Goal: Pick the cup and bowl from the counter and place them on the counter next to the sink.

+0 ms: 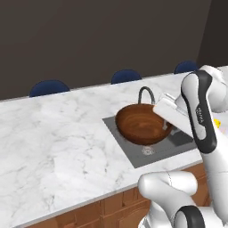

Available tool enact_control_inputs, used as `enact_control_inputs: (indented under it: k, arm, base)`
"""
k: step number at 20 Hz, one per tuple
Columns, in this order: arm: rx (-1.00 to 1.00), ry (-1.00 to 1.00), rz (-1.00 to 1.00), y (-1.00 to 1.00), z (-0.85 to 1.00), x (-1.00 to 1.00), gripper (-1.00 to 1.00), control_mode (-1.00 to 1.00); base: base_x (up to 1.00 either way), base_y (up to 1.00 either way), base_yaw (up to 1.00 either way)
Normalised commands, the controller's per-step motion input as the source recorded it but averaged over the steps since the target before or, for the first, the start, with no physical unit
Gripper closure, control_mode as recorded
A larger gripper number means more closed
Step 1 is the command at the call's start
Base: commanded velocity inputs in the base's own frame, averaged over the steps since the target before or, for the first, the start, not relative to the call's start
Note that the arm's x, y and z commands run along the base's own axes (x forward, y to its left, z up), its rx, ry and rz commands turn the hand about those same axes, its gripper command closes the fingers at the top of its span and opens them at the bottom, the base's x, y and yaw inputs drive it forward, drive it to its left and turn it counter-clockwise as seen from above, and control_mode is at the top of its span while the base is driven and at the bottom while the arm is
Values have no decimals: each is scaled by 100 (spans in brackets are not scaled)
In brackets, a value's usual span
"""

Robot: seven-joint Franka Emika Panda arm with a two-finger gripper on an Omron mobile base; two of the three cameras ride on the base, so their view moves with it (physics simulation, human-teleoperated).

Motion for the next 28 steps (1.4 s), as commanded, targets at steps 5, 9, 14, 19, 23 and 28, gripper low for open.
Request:
enact_control_inputs:
  k: [5,9,14,19,23,28]
  arm:
    - [0,9,-7,27,-3,65,100,-100]
    - [0,1,0,2,-1,19,100,-100]
    - [0,2,5,0,-1,8,100,-100]
    - [0,0,5,17,-18,3,100,-100]
    - [0,0,0,21,-36,12,100,-100]
    - [0,0,-5,33,-52,5,100,-100]
  base:
    - [0,0,0]
    - [0,0,0]
    - [0,0,0]
    - [0,0,0]
    - [0,0,0]
    - [0,0,0]
